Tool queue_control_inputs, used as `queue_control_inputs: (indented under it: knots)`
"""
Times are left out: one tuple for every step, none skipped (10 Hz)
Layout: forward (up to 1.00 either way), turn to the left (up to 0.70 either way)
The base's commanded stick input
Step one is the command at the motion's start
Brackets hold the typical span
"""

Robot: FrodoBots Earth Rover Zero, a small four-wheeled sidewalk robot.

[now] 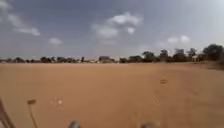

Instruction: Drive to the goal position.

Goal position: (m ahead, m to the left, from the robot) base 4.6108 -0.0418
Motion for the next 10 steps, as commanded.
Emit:
queue_control_inputs:
  knots:
    - [1.0,0.0]
    - [1.0,0.0]
    - [1.0,0.0]
    - [1.0,0.0]
    - [1.0,0.0]
    - [1.0,0.0]
    - [1.0,0.0]
    - [1.0,0.0]
    - [1.0,0.0]
    - [1.0,0.0]
